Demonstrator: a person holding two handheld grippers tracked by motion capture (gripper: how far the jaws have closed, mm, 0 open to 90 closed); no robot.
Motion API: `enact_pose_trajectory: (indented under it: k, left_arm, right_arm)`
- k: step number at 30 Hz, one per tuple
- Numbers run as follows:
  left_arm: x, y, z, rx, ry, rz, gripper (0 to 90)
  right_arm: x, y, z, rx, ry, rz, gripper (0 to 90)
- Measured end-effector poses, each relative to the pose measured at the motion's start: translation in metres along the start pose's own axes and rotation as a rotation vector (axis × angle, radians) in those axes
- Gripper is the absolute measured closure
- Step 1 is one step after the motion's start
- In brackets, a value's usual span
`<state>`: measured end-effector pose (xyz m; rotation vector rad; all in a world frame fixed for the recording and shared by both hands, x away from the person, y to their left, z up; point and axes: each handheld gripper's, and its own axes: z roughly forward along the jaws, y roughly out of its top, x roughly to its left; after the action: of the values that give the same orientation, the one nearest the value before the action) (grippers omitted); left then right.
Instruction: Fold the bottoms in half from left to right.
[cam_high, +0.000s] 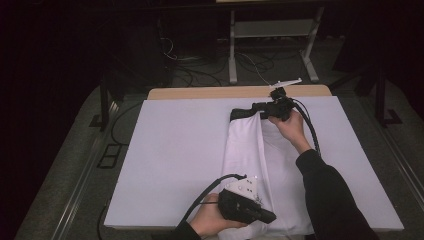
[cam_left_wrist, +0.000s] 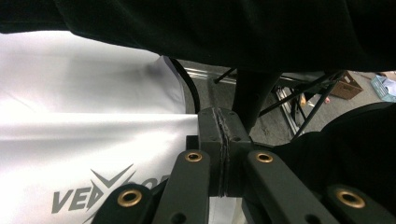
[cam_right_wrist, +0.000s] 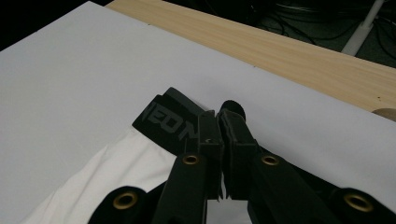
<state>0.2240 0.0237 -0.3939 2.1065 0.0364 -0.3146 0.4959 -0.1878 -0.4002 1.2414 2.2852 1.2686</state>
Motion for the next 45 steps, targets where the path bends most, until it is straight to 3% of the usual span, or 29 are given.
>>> enact_pose_trajectory:
  k: [20,29,33,40,45]
  left_arm:
    - [0.006,0.015,0.024,-0.002,-0.017,0.014,87.7]
    - [0.010,0.017,0.041,-0.002,-0.031,0.017,87.7]
    - [0.011,0.016,0.048,-0.037,-0.037,0.009,87.6]
    - [0.013,0.020,0.064,-0.051,-0.038,0.006,87.7]
    - [0.015,0.026,0.075,-0.043,-0.042,0.018,87.7]
  right_arm:
    - [-0.012,-0.009,0.002,-0.003,0.013,0.007,85.9]
    - [-0.020,-0.012,-0.005,-0.007,0.012,-0.001,85.8]
    - [-0.025,-0.014,-0.009,-0.013,0.015,0.004,85.8]
    - [-0.035,-0.016,-0.018,-0.009,0.001,-0.013,85.8]
    - [-0.043,-0.018,-0.027,-0.014,0.002,-0.005,85.8]
